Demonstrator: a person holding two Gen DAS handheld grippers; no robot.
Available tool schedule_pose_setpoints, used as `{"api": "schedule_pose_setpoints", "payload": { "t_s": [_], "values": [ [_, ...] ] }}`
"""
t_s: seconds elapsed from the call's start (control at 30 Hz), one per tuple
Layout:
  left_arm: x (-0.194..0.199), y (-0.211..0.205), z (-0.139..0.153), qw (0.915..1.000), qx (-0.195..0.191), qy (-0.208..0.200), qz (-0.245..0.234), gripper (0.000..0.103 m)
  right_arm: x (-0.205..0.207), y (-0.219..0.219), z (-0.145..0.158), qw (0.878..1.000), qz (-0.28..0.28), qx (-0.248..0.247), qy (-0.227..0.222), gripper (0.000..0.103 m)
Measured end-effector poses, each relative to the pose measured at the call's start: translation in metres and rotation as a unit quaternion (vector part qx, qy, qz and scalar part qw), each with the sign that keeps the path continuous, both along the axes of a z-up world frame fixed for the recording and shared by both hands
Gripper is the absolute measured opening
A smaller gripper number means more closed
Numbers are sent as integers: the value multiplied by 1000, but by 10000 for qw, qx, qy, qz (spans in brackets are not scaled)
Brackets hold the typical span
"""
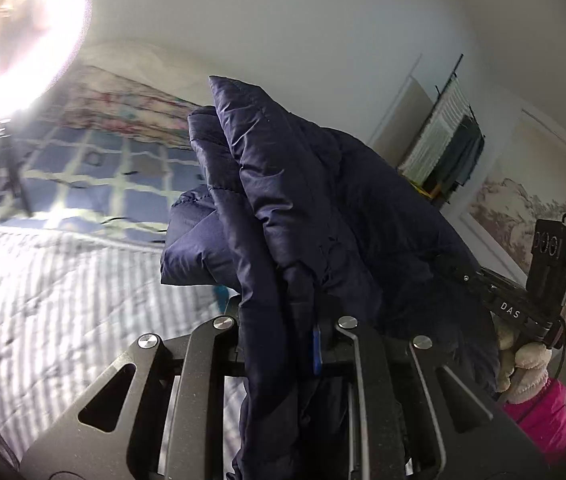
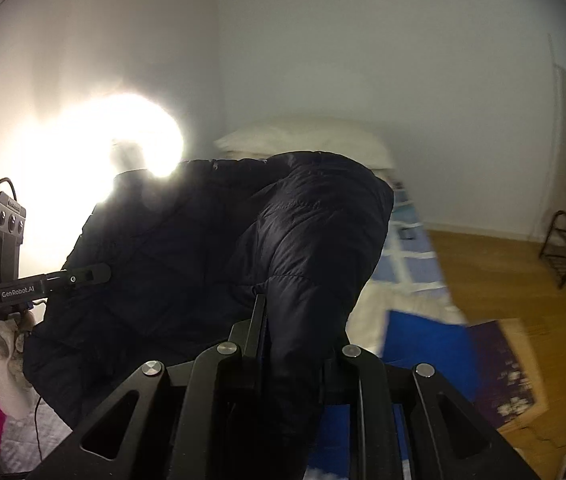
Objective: Fold large clothes
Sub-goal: 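Lift the folded jacket with both tools and carry it over the bed, then lower the folded jacket onto the blue fleece and open both tools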
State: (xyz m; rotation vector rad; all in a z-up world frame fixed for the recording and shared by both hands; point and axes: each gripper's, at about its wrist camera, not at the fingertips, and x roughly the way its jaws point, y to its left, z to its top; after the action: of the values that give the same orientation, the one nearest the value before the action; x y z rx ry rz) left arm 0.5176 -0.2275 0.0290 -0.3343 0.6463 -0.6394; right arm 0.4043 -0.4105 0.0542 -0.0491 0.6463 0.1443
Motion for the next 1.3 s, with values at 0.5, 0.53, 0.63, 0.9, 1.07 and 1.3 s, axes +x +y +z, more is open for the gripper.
{"api": "schedule_pose_setpoints", "payload": {
  "t_s": [0.5, 0.53, 0.63, 0.9, 1.07, 1.3],
  "values": [
    [73, -121, -80, 9987, 9, 503, -23, 16, 64, -112, -61, 9952, -749, -560, 286, 17],
    [77, -125, -89, 9980, 12, 634, 38, 16, 70, -115, -71, 9946, -766, -604, 361, 17],
    [91, -121, -119, 9952, 27, 952, 226, 19, 84, -122, -100, 9894, -929, -918, 642, 20],
    [94, -112, -130, 9914, 39, 1279, 291, 36, 97, -131, -128, 9795, -1348, -1052, 1067, 44],
    [83, -105, -111, 9917, 299, 1203, 337, 36, 80, -158, -104, 9828, -1615, -612, 661, 67],
    [34, -85, -42, 9965, 583, 515, 319, 36, 43, -154, -57, 9860, -1656, -67, 187, 68]
  ]
}}
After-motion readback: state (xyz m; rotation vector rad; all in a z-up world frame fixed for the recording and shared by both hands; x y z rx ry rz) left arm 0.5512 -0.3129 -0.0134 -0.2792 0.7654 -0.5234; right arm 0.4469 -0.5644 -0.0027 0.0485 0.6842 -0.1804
